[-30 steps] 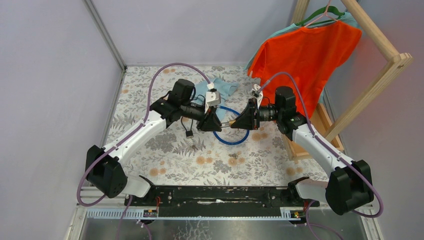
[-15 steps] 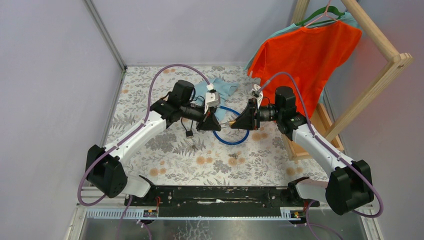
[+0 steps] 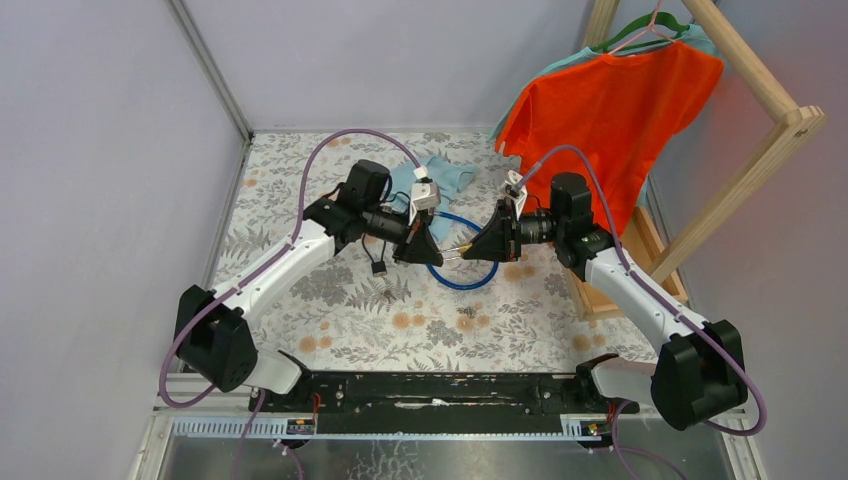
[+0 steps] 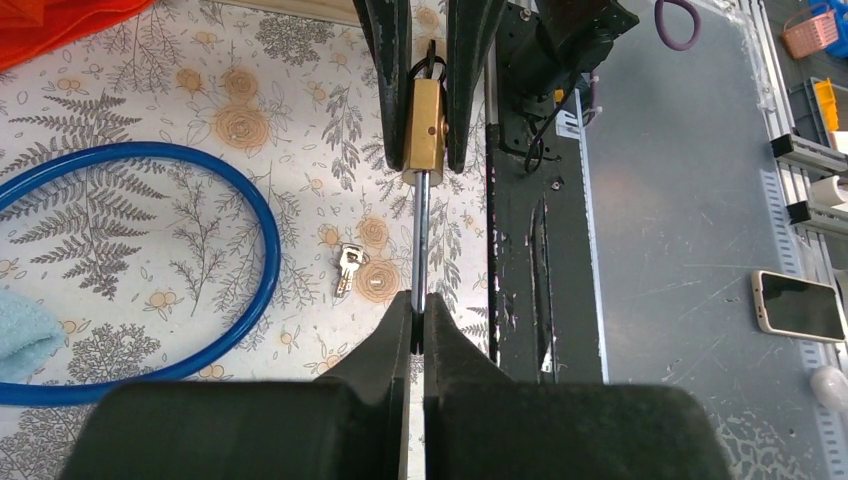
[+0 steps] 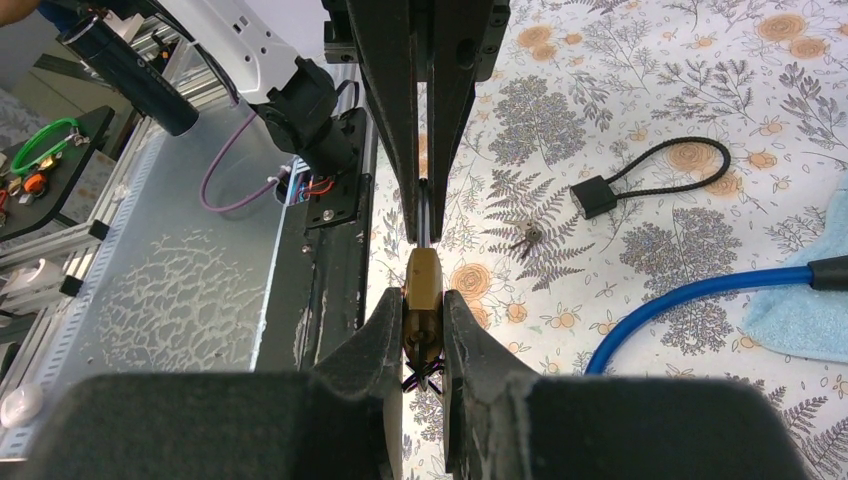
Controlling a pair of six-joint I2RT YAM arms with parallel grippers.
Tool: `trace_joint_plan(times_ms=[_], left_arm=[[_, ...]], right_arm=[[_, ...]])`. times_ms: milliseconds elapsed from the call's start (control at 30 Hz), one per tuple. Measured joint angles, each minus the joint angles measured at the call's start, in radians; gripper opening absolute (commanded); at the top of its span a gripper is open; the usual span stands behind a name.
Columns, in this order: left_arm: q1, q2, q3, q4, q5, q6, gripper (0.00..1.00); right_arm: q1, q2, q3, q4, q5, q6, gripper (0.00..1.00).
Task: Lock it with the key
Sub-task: Lock the lock.
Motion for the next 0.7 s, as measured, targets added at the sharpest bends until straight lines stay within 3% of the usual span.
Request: trace_joint_plan(times_ms=[700], left_arm=[[-0.024,0.034,0.018,-0.011,-0.021,-0.048,0.00]], right_arm=[[-0.003,0.000,-0.018,-0.009,-0.001,0.002,0.00]])
